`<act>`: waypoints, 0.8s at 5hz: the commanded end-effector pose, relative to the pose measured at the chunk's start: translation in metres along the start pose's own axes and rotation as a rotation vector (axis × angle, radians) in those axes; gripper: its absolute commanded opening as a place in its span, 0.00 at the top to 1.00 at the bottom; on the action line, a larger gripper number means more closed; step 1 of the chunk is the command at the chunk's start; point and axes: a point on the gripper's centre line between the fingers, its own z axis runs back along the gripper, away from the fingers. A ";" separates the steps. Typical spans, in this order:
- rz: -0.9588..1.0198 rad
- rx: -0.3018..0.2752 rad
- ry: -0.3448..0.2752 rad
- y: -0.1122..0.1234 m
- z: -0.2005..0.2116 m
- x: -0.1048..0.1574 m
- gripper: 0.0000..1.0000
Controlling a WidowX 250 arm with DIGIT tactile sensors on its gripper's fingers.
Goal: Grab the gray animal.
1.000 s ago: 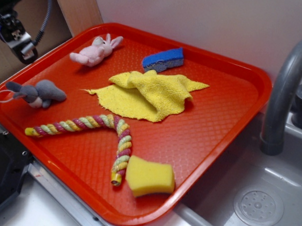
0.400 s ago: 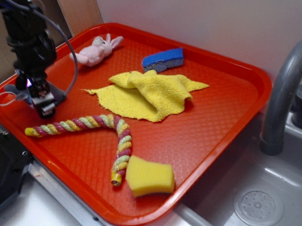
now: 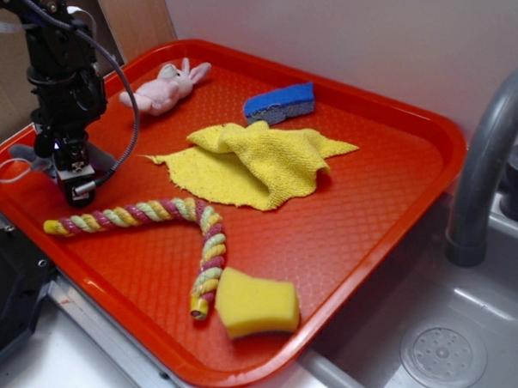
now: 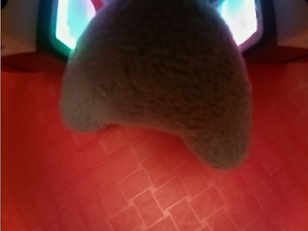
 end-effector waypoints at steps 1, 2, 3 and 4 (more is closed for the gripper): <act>0.115 -0.030 -0.065 0.008 0.022 -0.005 1.00; 0.126 -0.040 -0.126 0.005 0.058 0.003 1.00; 0.193 -0.071 -0.169 -0.003 0.115 0.013 1.00; 0.249 -0.147 -0.262 -0.027 0.175 0.014 1.00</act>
